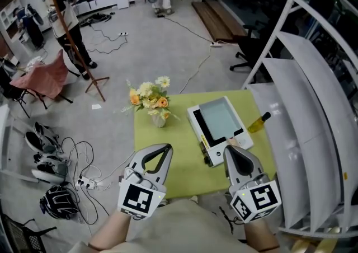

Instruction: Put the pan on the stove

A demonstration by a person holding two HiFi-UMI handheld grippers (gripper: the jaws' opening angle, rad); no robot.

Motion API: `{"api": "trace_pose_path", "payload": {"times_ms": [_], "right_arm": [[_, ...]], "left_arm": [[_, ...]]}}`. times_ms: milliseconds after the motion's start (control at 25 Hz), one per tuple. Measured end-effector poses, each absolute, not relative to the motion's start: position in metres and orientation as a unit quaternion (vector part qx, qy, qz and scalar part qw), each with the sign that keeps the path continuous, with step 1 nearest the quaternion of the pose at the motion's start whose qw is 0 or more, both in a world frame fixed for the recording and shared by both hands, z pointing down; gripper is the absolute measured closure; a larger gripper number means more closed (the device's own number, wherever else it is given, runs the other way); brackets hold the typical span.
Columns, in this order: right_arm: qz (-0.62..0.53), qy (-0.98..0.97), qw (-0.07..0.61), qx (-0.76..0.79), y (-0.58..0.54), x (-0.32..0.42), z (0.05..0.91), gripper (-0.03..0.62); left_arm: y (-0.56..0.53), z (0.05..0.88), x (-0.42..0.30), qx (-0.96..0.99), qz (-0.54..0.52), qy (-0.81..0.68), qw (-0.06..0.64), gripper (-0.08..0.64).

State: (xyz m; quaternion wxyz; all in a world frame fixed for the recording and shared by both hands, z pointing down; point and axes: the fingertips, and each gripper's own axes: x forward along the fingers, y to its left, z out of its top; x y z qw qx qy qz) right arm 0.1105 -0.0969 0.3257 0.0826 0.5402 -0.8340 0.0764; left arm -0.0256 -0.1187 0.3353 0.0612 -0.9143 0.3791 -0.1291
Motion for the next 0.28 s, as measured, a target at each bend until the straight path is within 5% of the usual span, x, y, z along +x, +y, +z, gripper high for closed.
{"api": "trace_pose_path", "payload": {"times_ms": [280], "right_arm": [[0.062,-0.828,0.095,0.549,-0.106,0.122,0.318,0.586]], "left_arm": [[-0.127,0.336,-0.03,-0.913,-0.125,0.386,0.039,0.554]]}}
